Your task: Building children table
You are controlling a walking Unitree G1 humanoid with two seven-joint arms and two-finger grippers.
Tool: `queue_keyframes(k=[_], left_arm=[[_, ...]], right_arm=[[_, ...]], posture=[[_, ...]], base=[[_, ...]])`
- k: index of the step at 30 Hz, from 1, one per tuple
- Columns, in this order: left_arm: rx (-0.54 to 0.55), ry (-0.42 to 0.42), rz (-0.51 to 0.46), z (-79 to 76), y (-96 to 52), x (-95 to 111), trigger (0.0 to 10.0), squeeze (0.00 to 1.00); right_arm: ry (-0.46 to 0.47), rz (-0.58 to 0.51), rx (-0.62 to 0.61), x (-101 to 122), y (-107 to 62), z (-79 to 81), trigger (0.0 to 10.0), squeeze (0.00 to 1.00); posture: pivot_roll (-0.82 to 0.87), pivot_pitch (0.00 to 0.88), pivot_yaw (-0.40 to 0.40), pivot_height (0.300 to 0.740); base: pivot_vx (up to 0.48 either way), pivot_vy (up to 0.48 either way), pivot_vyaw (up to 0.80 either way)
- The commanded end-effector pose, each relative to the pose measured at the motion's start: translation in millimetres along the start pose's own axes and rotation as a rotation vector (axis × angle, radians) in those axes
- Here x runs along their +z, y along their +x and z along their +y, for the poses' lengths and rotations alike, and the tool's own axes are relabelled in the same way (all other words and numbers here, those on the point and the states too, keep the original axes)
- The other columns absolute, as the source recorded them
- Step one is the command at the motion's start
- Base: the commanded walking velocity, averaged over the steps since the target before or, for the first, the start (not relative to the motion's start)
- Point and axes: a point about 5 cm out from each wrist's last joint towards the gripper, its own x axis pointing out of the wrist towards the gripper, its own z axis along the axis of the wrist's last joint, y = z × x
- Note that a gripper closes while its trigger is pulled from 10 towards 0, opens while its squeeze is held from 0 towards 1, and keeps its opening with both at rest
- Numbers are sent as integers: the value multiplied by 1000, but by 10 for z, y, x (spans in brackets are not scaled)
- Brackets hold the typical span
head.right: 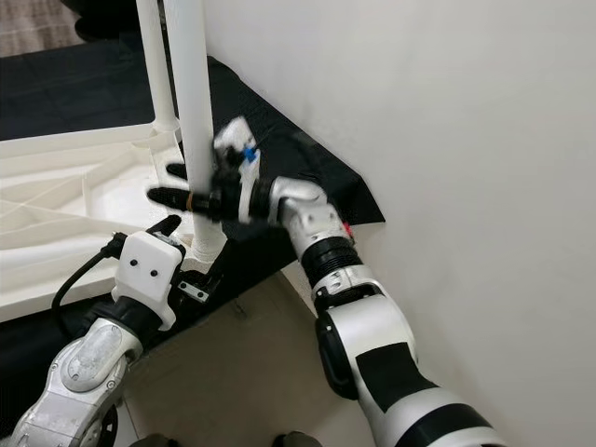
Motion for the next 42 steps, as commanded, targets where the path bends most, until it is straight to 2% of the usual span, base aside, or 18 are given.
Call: queue_keyframes(k=[1,5,7,8,10,11,14,16,19,23,24,26,28,29,32,33,37,42], left_arm=[[-10,-5,6,-31,-18,-5,10000,0],[-9,-5,8,-34,-21,-5,10000,0],[-6,-4,9,-34,-21,-6,10000,0],[-6,-4,9,-34,-21,-6,10000,0],[-4,-3,10,-31,-19,-10,10000,0],[-4,-3,10,-31,-19,-10,10000,0],[-4,-4,11,-30,-12,-15,10000,0],[-4,-4,11,-32,-11,-16,10000,0],[-5,-3,11,-29,-6,-18,10000,0],[-6,-3,10,-31,0,-16,10000,0],[-6,-2,10,-32,3,-16,10000,0],[-6,-2,10,-32,3,-16,10000,0],[-7,-2,11,-32,6,-16,10000,0],[-6,-2,11,-27,6,-17,10000,0],[-4,-2,11,-23,7,-15,10000,0],[-4,-2,10,-22,8,-13,10000,0],[-4,-2,9,-21,10,-11,10000,0],[-4,-1,7,-21,15,-9,10000,0]], right_arm=[[-22,35,-133,-10,31,-52,0,0],[12,19,-201,23,17,-102,0,0],[45,-5,-369,77,-41,-226,0,0],[45,-5,-369,77,-41,-226,0,0],[98,-30,-594,117,-139,-378,0,0],[98,-30,-594,117,-139,-378,0,0],[198,-45,-958,96,-338,-566,0,0],[213,-49,-1028,90,-376,-590,0,0],[248,-65,-1273,66,-475,-618,0,0],[295,-84,-1324,64,-440,-578,0,0],[301,-105,-1249,103,-322,-514,10000,0],[301,-105,-1249,103,-322,-514,10000,0],[305,-123,-1153,149,-191,-441,10000,0],[290,-142,-1050,201,-73,-368,10000,1000],[262,-172,-946,295,52,-283,10000,1000],[230,-187,-914,348,82,-260,10000,0],[232,-209,-805,442,144,-212,10000,0],[186,-223,-506,549,221,-90,10000,0]], posture=[[87,60,-128,740],[88,64,-129,740],[86,65,-132,740],[86,65,-132,740],[83,67,-131,740],[83,67,-131,740],[79,69,-127,740],[79,69,-127,740],[78,69,-125,740],[79,69,-123,740],[79,69,-123,740],[79,69,-123,740],[79,71,-121,740],[78,71,-122,740],[78,72,-122,740],[78,74,-122,740],[73,74,-121,740],[71,75,-121,740]], base=[[0,0,0],[0,0,0],[0,0,0],[0,0,0],[0,0,0],[0,0,0],[0,0,0],[0,0,0],[0,0,0],[0,0,0],[0,0,0],[0,0,0],[0,0,0],[0,0,0],[0,0,0],[0,0,0],[0,0,0],[0,0,0]])
